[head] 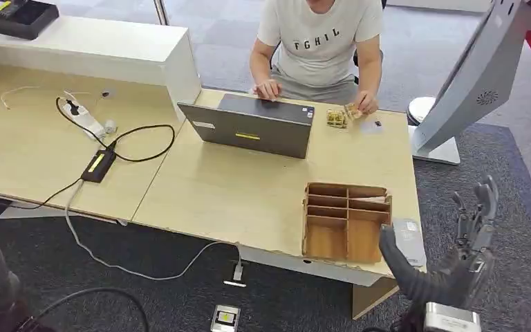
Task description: Pass the card to the sensor for recognition and then transmit it.
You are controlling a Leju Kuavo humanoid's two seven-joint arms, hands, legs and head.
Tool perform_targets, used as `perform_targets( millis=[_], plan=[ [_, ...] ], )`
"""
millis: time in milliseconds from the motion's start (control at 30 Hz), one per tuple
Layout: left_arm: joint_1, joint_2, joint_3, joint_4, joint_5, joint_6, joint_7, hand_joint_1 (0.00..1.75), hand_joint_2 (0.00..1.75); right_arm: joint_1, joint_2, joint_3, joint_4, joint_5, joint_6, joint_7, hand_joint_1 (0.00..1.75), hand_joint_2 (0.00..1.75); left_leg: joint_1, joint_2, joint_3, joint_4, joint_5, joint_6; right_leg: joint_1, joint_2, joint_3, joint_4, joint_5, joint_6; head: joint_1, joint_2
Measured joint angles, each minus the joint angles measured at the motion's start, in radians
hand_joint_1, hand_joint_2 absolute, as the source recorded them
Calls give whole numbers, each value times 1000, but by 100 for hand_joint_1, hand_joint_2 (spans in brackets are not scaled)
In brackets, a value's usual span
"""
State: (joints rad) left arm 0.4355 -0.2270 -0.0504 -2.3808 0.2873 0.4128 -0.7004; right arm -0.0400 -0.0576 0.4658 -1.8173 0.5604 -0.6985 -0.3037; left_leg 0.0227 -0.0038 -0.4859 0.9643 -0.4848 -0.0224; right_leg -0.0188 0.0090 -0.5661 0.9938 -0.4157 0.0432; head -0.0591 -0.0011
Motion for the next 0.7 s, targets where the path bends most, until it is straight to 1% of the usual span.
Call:
perform_targets(
  millis=[367,700],
  plan=[
    [0,2,-7,0,-11,59,0,0,175,-1,-5,0,0,-20,0,10,0,175,0,0,0,0,0,0,0,0,0,0,0,0,0,0],
    [0,7,-11,-1,-10,66,0,2,175,-1,-6,0,0,-22,0,8,0,175,0,0,0,0,0,0,0,0,0,0,0,0,0,0]
  ],
)
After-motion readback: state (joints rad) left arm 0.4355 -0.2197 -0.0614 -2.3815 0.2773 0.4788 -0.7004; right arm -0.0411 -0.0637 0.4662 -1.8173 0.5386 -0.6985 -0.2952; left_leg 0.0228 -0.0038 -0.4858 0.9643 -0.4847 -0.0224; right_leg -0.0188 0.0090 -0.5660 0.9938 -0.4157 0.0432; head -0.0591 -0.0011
